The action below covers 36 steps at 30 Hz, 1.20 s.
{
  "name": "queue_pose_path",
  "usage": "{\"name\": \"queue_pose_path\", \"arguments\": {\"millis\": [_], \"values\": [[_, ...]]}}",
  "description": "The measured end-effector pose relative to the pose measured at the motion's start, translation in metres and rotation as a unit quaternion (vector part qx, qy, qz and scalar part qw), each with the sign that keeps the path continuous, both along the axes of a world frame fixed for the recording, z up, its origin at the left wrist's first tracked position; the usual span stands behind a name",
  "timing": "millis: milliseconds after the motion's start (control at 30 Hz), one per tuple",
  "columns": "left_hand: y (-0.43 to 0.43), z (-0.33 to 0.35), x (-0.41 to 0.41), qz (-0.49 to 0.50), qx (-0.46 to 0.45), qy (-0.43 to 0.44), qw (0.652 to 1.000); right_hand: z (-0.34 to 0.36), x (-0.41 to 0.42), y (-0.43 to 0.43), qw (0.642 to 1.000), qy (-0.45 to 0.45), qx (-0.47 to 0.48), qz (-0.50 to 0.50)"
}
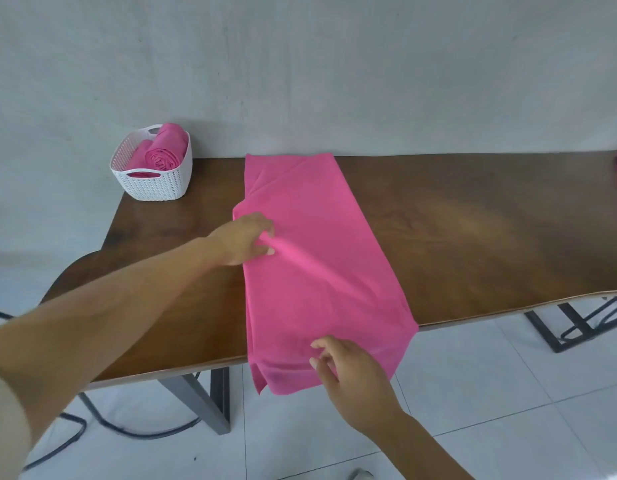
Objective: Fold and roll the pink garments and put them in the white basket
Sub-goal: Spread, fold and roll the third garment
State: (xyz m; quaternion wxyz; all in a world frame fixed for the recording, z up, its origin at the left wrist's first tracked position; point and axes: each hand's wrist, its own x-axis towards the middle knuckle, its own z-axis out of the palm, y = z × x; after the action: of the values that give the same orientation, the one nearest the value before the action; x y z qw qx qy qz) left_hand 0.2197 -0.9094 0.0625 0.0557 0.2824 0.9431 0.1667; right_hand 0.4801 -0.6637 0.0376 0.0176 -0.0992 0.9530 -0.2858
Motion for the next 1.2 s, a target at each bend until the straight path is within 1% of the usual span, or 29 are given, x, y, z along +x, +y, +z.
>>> {"name": "queue_pose_path", "arguments": {"millis": [167, 333, 533, 667, 967, 1200], "values": [[0.048, -0.021, 0.020, -0.003, 0.039, -0.013, 0.999, 0.008, -0.013, 0.046, 1.000, 0.001, -0.005, -0.031], [0.081, -0.050, 0.038, 0.050, 0.019, -0.056, 0.997, 0.014, -0.037, 0.101, 0.998, 0.040, 0.012, -0.049], [0.085, -0.076, 0.059, 0.080, 0.066, -0.026, 0.994, 0.005, -0.066, 0.151, 0.998, 0.053, 0.016, -0.035], [0.089, -0.079, 0.085, 0.093, 0.079, -0.017, 0.992, -0.001, -0.081, 0.167, 0.998, 0.057, 0.013, -0.011], [0.104, -0.080, 0.145, 0.106, 0.039, -0.020, 0.993, -0.012, -0.114, 0.183, 0.995, 0.054, 0.018, 0.082], [0.114, -0.060, 0.152, 0.155, 0.020, -0.026, 0.987, -0.009, -0.150, 0.180, 0.987, 0.071, 0.045, 0.134]]}}
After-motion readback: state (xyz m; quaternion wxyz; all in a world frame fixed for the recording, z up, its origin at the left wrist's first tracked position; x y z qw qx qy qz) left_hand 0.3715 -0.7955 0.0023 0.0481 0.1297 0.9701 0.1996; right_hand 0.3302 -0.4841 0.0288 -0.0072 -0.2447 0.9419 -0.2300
